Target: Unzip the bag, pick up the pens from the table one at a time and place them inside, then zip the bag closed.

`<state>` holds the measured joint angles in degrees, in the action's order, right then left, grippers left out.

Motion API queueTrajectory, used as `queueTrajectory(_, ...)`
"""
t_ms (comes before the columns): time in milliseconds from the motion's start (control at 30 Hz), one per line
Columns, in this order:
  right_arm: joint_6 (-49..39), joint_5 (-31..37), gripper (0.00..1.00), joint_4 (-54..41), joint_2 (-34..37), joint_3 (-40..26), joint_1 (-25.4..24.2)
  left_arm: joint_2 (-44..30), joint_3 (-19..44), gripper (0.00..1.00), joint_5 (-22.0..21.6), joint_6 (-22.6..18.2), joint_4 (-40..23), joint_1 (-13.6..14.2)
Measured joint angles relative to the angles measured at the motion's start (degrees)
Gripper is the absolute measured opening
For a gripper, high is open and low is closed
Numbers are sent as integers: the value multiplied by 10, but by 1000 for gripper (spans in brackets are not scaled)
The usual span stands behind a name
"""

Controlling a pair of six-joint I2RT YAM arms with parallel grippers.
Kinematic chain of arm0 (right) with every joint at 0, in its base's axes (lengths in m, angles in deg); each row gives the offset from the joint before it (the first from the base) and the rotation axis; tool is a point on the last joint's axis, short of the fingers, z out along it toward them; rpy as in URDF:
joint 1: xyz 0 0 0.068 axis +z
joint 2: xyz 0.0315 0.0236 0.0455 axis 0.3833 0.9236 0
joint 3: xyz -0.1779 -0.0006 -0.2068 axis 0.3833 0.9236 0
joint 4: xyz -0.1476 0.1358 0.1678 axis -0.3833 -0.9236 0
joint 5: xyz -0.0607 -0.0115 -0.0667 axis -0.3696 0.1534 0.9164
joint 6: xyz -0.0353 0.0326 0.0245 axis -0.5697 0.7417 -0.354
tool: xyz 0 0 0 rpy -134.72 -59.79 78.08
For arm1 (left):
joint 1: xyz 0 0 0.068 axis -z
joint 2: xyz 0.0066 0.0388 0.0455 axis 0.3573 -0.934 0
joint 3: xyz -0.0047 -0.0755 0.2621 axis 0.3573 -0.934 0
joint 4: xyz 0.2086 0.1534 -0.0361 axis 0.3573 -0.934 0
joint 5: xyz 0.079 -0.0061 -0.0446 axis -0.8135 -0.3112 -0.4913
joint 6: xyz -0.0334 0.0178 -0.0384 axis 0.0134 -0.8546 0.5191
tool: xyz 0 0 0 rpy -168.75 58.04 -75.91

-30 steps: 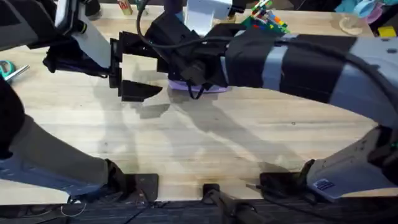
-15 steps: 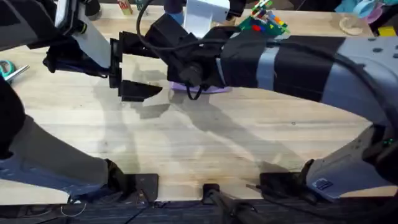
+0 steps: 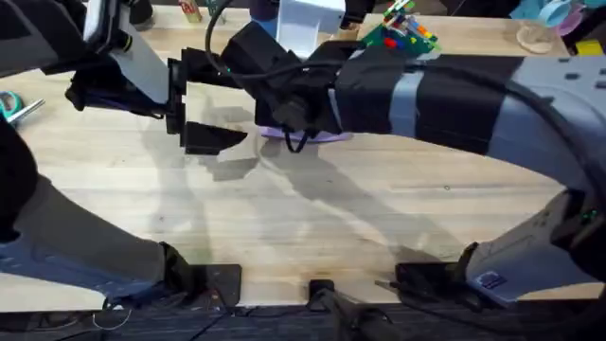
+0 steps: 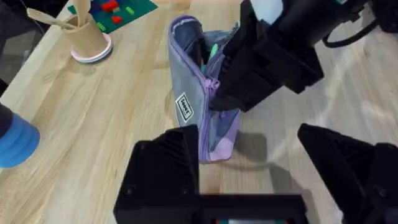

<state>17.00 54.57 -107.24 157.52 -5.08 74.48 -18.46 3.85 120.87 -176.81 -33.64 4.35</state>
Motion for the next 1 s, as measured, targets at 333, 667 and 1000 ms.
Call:
queueTrajectory(333, -29, -11, 32, -10, -37, 0, 0, 0, 0, 993, 0, -1, 5, 0)
queueTrajectory(667, -38, -12, 31, -12, -71, 0, -1, 0, 0, 993, 0, -2, 5, 0)
queueTrajectory(1000, -44, -13, 31, -15, -71, 0, -4, 0, 0, 993, 0, -2, 10, 0)
